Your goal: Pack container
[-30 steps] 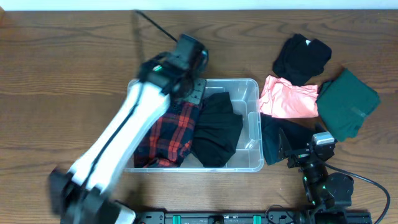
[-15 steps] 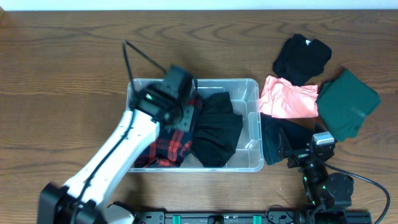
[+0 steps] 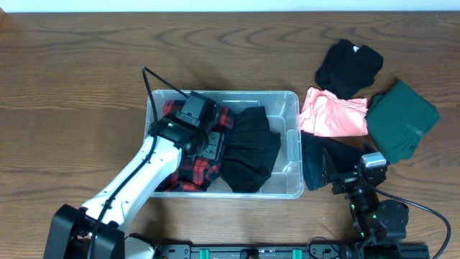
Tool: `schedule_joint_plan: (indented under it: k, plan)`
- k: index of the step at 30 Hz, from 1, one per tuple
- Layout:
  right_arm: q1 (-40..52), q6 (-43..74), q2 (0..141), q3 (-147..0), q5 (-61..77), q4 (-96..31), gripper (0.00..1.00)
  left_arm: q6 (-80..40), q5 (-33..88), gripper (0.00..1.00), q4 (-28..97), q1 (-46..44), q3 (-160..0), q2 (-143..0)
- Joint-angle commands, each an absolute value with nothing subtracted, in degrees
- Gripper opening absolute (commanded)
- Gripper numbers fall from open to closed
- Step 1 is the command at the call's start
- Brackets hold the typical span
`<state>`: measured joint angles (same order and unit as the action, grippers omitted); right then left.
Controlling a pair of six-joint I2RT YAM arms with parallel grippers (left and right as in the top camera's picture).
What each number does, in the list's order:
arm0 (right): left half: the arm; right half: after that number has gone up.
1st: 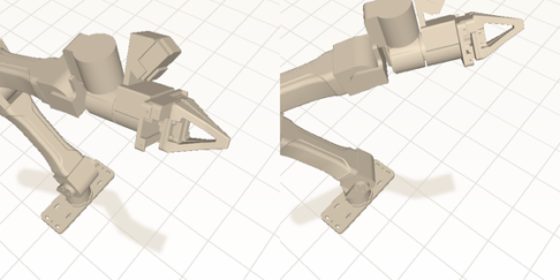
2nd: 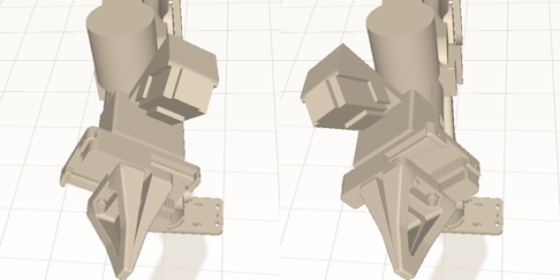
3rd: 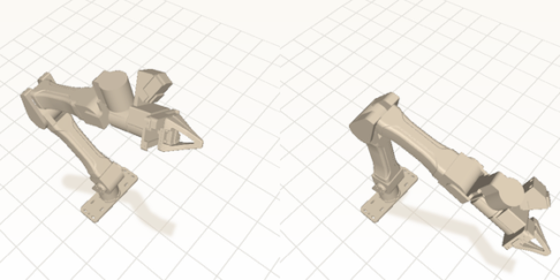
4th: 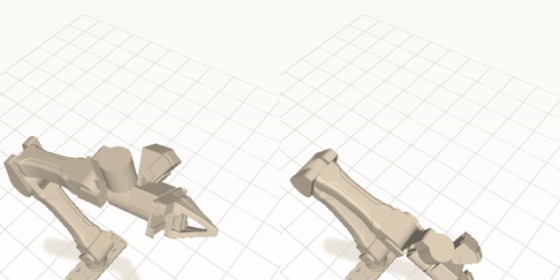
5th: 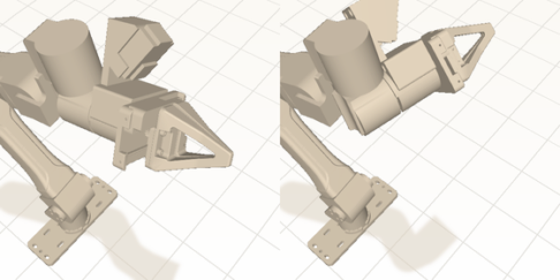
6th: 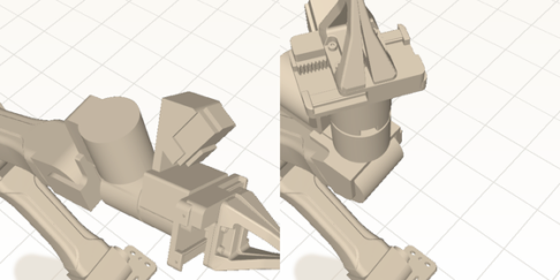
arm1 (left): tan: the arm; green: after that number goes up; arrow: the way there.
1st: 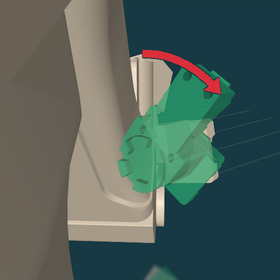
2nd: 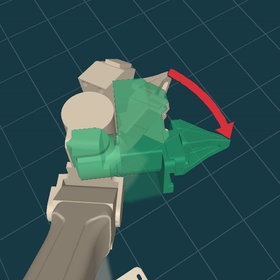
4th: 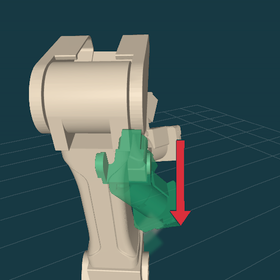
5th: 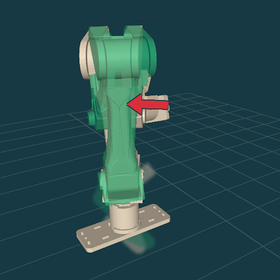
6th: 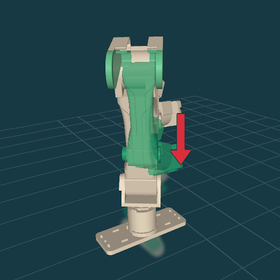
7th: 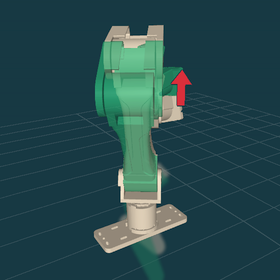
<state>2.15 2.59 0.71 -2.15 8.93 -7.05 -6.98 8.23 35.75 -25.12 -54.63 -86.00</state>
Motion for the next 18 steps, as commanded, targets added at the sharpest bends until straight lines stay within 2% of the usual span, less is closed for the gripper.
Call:
schedule_joint_plan:
  k: [1,12,18]
  plan:
    - [2.31,3.33,0.49,-2.0,8.54,-7.11,0.99,1.06,4.49,0.65,36.01,-21.34,-51.29,-92.86]
    - [2.31,3.33,0.49,-2.0,8.54,-7.11,0.99,-1.06,5.3,0.65,30.94,-14.87,-51.57,-92.92]
    - [2.31,3.33,0.49,-2.0,8.54,-7.11,0.99,-12.58,5.28,0.64,30.94,-14.68,-51.57,-92.92]
